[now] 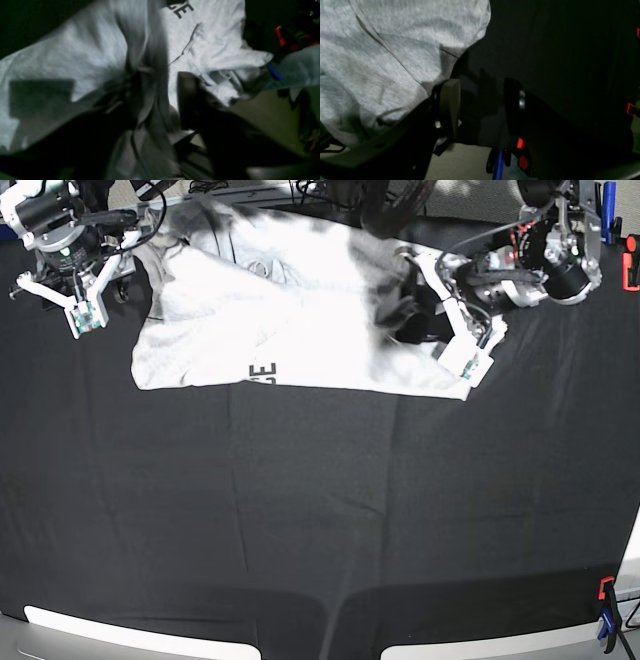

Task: Layout the t-shirt on the table in an organized manner, then fold the t-shirt properly
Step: 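Grasp the strip end with the left gripper and fold it toward the right gripper, then grasp the other strip end with the right gripper and fold it inward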

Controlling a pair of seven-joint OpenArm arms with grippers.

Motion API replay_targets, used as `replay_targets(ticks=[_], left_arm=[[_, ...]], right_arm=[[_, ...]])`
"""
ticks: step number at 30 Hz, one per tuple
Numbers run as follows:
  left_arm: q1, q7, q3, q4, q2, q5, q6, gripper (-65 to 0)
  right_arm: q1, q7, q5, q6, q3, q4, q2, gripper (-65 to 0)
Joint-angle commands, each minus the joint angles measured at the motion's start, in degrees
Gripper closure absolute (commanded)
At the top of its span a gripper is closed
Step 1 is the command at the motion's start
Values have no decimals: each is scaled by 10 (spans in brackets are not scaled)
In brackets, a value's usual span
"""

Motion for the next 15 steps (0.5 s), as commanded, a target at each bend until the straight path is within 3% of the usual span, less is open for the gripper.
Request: replay_targets(ticks=[1,5,10,15], left_arm=[[-4,-10,4,9,0,-29,2,-267],[-5,-13,13,9,0,-63,1,-267],[-4,-12,13,9,0,-60,1,-267],[-4,-12,13,9,0,-60,1,-267]], right_arm=[[0,16,-1,-2,3,11,6,-278],[0,16,-5,-2,3,11,6,-278],[14,16,-11,-5,3,-36,6,-278],[83,16,82,7,12,-176,6,-278]])
